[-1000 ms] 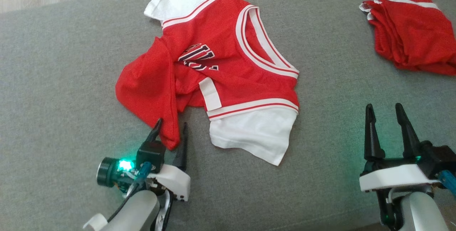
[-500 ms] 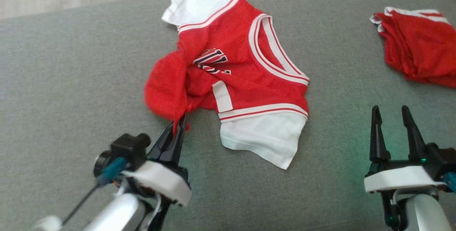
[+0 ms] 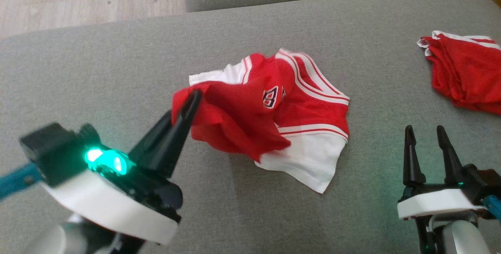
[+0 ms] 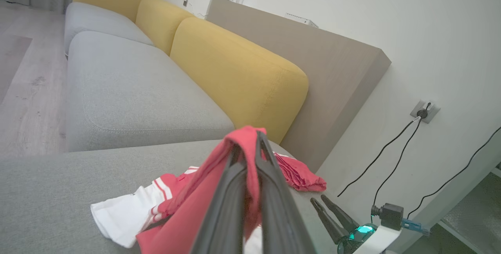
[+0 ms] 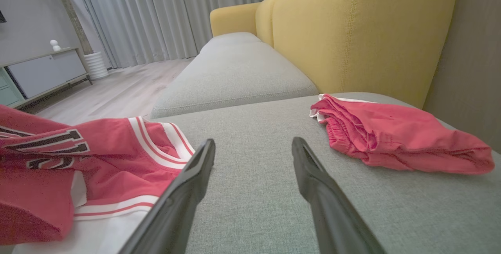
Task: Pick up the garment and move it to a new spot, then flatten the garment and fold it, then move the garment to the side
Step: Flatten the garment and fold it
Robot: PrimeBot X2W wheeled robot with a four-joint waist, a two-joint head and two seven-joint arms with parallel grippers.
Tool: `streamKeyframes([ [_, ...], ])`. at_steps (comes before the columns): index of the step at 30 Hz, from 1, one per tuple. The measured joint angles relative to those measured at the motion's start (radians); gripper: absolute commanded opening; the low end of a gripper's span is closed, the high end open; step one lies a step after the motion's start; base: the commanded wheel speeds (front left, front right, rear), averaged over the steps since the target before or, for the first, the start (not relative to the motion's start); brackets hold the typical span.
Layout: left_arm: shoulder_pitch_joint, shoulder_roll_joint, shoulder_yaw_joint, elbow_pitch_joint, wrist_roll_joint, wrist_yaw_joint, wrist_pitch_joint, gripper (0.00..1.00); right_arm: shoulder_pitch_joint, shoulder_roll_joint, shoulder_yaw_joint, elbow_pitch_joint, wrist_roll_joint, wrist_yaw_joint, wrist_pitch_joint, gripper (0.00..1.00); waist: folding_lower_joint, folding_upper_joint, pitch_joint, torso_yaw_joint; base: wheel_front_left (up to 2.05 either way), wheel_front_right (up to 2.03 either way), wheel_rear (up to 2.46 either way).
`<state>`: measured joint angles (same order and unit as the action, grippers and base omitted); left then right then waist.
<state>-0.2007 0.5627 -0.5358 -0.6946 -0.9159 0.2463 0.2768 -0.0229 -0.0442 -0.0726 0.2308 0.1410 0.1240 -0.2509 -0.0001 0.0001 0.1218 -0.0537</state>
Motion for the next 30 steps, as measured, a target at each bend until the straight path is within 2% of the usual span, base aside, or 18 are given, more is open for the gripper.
streamKeyframes([
  [3, -0.028, 0.008, 0.031, -0.013, -0.059, 0.0, 0.045, 0.0, 0.0, 0.0, 0.006, 0.007, 0.001, 0.0, 0.0, 1.0, 0.0, 0.0, -0.003, -0.004, 0.0, 0.0, 0.0],
  [5, -0.059, 0.031, 0.065, 0.032, -0.082, 0.0, 0.072, 0.0, 0.0, 0.0, 0.014, 0.008, 0.007, 0.0, 0.0, 1.0, -0.0001, 0.0, 0.003, -0.009, 0.0, 0.0, 0.0],
  [8, -0.106, 0.117, 0.119, 0.17, -0.06, -0.001, 0.102, 0.0, -0.001, 0.0, 0.029, 0.008, 0.009, 0.0, 0.0, 1.0, 0.0002, 0.0, 0.02, -0.02, 0.0, 0.0, 0.0],
  [13, -0.156, 0.176, 0.183, 0.408, -0.073, -0.027, 0.134, 0.0, -0.008, 0.0, 0.035, 0.009, 0.008, 0.0, 0.0, 1.0, 0.0002, 0.0, 0.055, -0.047, 0.0, 0.0, 0.0],
  [16, -0.219, 0.199, 0.186, 0.556, -0.062, -0.051, 0.144, 0.0, -0.013, 0.0, 0.037, 0.009, 0.007, 0.0, 0.0, 1.0, 0.0002, 0.0, 0.083, -0.063, 0.0, 0.0, 0.0],
  [20, -0.351, 0.194, 0.17, 0.748, 0.055, -0.065, 0.08, 0.0, -0.048, 0.0, 0.046, 0.009, 0.005, 0.0, 0.0, 1.0, 0.0002, 0.0, 0.127, -0.086, 0.0, 0.0, 0.0],
  [25, -0.497, 0.164, 0.096, 0.965, 0.203, -0.071, 0.008, 0.0, -0.089, 0.0, 0.063, 0.009, 0.005, 0.0, 0.0, 1.0, 0.0003, 0.0, 0.175, -0.124, 0.0, 0.0, 0.0],
  [26, -0.517, 0.153, 0.082, 1.006, 0.23, -0.071, -0.009, 0.19, -0.09, 0.0, 0.063, 0.009, 0.004, 0.0, 0.0, 1.0, 0.0003, -0.0001, 0.183, -0.132, 0.0, 0.0, 0.0],
  [27, -0.535, 0.14, 0.073, 1.046, 0.249, -0.072, -0.025, 0.57, -0.09, 0.0, 0.063, 0.009, 0.004, 0.0, 0.0, 1.0, 0.0004, -0.0001, 0.19, -0.139, 0.0, 0.0, 0.0],
  [28, -0.549, 0.129, 0.062, 1.081, 0.267, -0.072, -0.049, 1.0, -0.09, 0.0, 0.063, 0.009, 0.004, 0.0, 0.0, 1.0, 0.0004, -0.0001, 0.195, -0.145, 0.0, 0.0, 0.0],
  [30, -0.569, 0.111, 0.046, 1.137, 0.314, -0.069, -0.115, 1.0, -0.09, 0.0, 0.062, 0.01, 0.004, 0.0, 0.0, 1.0, 0.0004, -0.0001, 0.201, -0.155, 0.0, 0.0, 0.0],
])
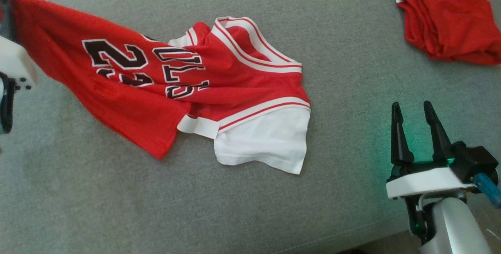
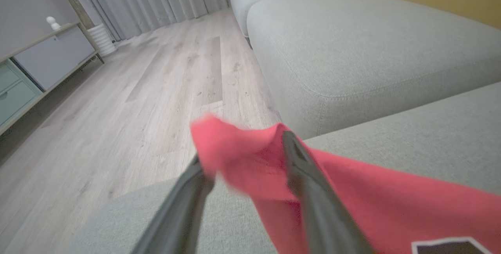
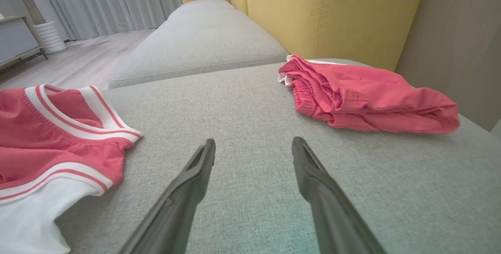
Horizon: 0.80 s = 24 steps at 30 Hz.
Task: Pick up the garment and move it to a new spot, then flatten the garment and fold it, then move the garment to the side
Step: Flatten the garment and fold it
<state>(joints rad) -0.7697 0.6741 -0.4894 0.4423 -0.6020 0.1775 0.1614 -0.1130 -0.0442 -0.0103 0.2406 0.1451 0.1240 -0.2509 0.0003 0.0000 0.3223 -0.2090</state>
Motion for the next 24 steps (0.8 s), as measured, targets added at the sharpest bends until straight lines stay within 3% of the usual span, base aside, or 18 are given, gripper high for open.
streamKeyframes([
  [8, 0.018, -0.051, -0.005, 0.046, 0.022, 0.008, -0.171, 1.0, 0.005, 0.0, -0.029, 0.005, -0.006, 0.0, 0.0, 1.0, -0.0003, 0.0, -0.047, 0.012, 0.0, 0.0, 0.0],
  [12, 0.13, -0.077, -0.033, -0.053, 0.019, 0.026, -0.195, 1.0, 0.028, 0.0, -0.04, 0.005, -0.015, 0.0, 0.0, 1.0, -0.0003, 0.0, -0.077, 0.036, 0.0, 0.0, 0.0],
  [16, 0.297, -0.14, -0.111, -0.237, 0.008, 0.054, -0.196, 1.0, 0.049, 0.0, -0.049, 0.002, -0.023, 0.0, 0.0, 1.0, -0.0004, 0.0, -0.096, 0.071, 0.0, 0.0, 0.0],
  [24, 0.434, -0.225, -0.276, -0.322, 0.041, 0.062, -0.153, 1.0, 0.046, 0.0, -0.043, -0.001, -0.024, 0.0, 0.0, 1.0, -0.0003, 0.0, -0.084, 0.085, 0.0, 0.0, 0.0],
])
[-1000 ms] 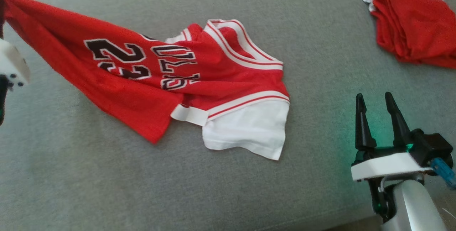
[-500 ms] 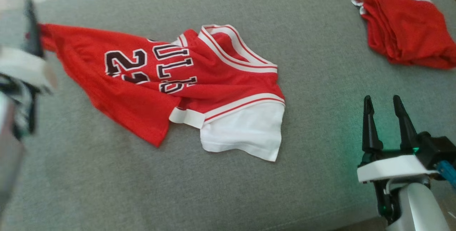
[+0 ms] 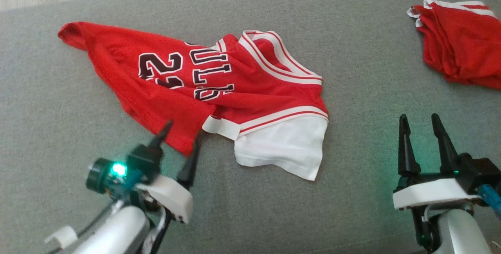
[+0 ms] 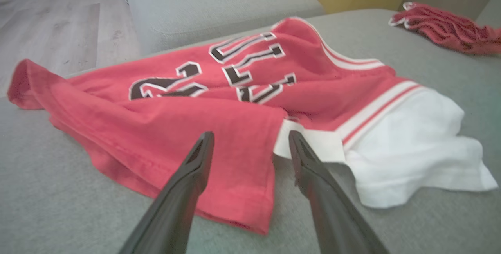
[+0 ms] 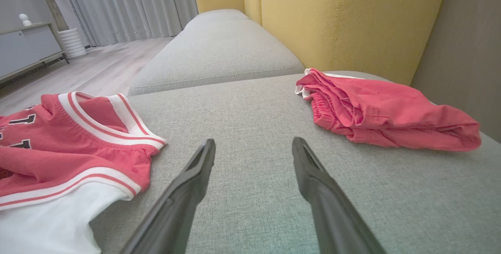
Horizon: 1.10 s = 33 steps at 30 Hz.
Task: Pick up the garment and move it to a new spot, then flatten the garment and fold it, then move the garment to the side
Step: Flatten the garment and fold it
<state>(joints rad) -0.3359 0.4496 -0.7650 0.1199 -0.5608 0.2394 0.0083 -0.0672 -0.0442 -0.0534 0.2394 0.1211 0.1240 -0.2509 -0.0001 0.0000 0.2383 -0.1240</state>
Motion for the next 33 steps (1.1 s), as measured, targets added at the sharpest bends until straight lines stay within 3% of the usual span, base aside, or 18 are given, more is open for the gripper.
streamKeyframes([
  [11, 0.004, -0.029, -0.061, 0.156, 0.052, 0.005, 0.002, 1.0, -0.002, 0.0, 0.012, 0.0, -0.006, 0.0, 0.0, 1.0, 0.0, 0.0, 0.014, -0.023, 0.0, 0.0, 0.0],
  [15, -0.015, -0.03, -0.075, 0.193, 0.052, -0.014, 0.016, 1.0, -0.003, 0.0, 0.012, 0.0, -0.005, 0.0, 0.0, 1.0, 0.0, 0.0, 0.02, -0.036, 0.0, 0.0, 0.0],
  [17, -0.031, -0.031, -0.077, 0.209, 0.052, -0.021, 0.016, 0.22, -0.003, 0.0, 0.012, 0.0, -0.005, 0.0, 0.0, 1.0, 0.0, 0.0, 0.022, -0.041, 0.0, 0.0, 0.0],
  [18, -0.038, -0.032, -0.077, 0.219, 0.052, -0.021, 0.016, 0.0, -0.003, 0.0, 0.012, 0.0, -0.005, 0.0, 0.0, 1.0, 0.0, 0.0, 0.023, -0.042, 0.0, 0.0, 0.0],
  [26, -0.034, -0.024, -0.067, 0.205, 0.008, -0.027, 0.036, 0.0, 0.0, 0.0, -0.008, 0.001, -0.005, 0.0, 0.0, 1.0, 0.0002, 0.0, 0.003, -0.025, 0.0, 0.0, 0.0],
  [29, 0.042, 0.021, -0.033, 0.109, -0.03, 0.01, 0.043, 0.0, 0.009, 0.0, -0.017, 0.001, -0.007, 0.0, 0.0, 1.0, 0.0001, 0.0, -0.015, -0.005, 0.0, 0.0, 0.0],
  [33, 0.181, 0.128, 0.026, -0.015, -0.067, 0.082, 0.052, 0.0, 0.04, 0.0, -0.026, 0.001, -0.011, 0.0, 0.0, 1.0, 0.0, 0.0, -0.041, 0.033, 0.0, 0.0, 0.0],
])
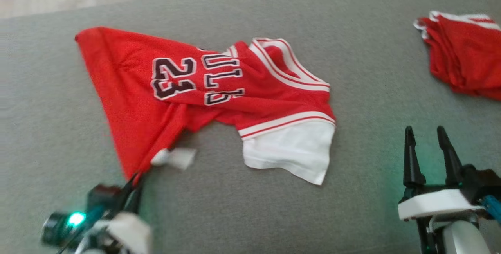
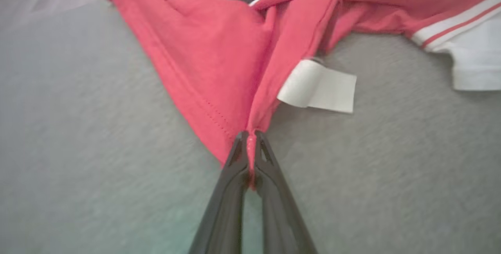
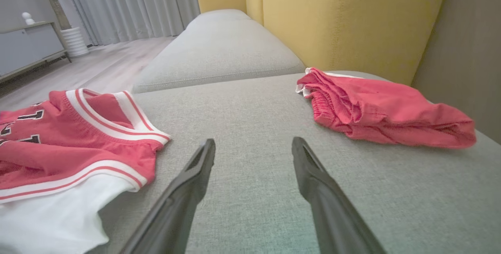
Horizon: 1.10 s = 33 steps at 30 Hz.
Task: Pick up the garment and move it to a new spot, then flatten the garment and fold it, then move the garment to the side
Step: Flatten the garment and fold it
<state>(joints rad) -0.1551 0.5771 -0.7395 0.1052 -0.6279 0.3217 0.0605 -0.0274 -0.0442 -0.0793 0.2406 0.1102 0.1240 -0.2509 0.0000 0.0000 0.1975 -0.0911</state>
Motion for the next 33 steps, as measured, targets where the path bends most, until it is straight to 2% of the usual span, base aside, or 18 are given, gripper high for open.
streamKeyframes([
  [3, 0.072, 0.054, 0.019, -0.054, -0.026, 0.015, 0.01, 0.0, 0.006, 0.0, 0.003, 0.002, -0.015, 0.0, 0.0, 1.0, -0.0001, 0.0, -0.018, 0.032, 0.0, 0.0, 0.0],
  [10, 0.104, 0.058, 0.044, -0.082, -0.051, 0.052, -0.005, 0.0, 0.006, 0.0, 0.007, 0.008, -0.026, 0.0, 0.0, 1.0, -0.0001, 0.0, -0.05, 0.091, 0.0, 0.0, 0.0],
  [11, 0.104, 0.054, 0.053, -0.078, -0.051, 0.061, -0.023, 0.11, 0.006, 0.0, 0.008, 0.011, -0.031, 0.0, 0.0, 1.0, 0.0, 0.0, -0.053, 0.096, 0.0, 0.0, 0.0],
  [12, 0.104, 0.049, 0.061, -0.073, -0.051, 0.068, -0.041, 0.48, 0.007, 0.0, 0.008, 0.014, -0.035, 0.0, 0.0, 1.0, 0.0, 0.0, -0.057, 0.101, 0.0, 0.0, 0.0],
  [13, 0.104, 0.045, 0.063, -0.066, -0.05, 0.072, -0.054, 1.0, 0.008, 0.0, 0.009, 0.016, -0.038, 0.0, 0.0, 1.0, 0.0, 0.0, -0.061, 0.105, 0.0, 0.0, 0.0],
  [19, 0.143, -0.004, 0.091, -0.046, -0.074, 0.086, -0.13, 1.0, 0.024, 0.0, 0.002, 0.022, -0.052, 0.0, 0.0, 1.0, 0.0, 0.0, -0.088, 0.118, 0.0, 0.0, 0.0],
  [25, 0.213, -0.066, 0.144, -0.04, -0.095, 0.091, -0.284, 1.0, 0.055, 0.0, -0.028, 0.015, -0.064, 0.0, 0.0, 1.0, -0.0001, 0.0, -0.138, 0.141, 0.0, 0.0, 0.0],
  [28, 0.229, -0.109, 0.185, -0.028, -0.071, 0.081, -0.307, 1.0, 0.077, 0.0, -0.043, 0.014, -0.067, 0.0, 0.0, 1.0, -0.0001, 0.0, -0.164, 0.16, 0.0, 0.0, 0.0],
  [33, 0.265, -0.2, 0.263, -0.016, 0.069, 0.018, -0.31, 1.0, 0.09, 0.0, -0.044, 0.015, -0.064, 0.0, 0.0, 1.0, -0.0001, 0.0, -0.199, 0.197, 0.0, 0.0, 0.0],
])
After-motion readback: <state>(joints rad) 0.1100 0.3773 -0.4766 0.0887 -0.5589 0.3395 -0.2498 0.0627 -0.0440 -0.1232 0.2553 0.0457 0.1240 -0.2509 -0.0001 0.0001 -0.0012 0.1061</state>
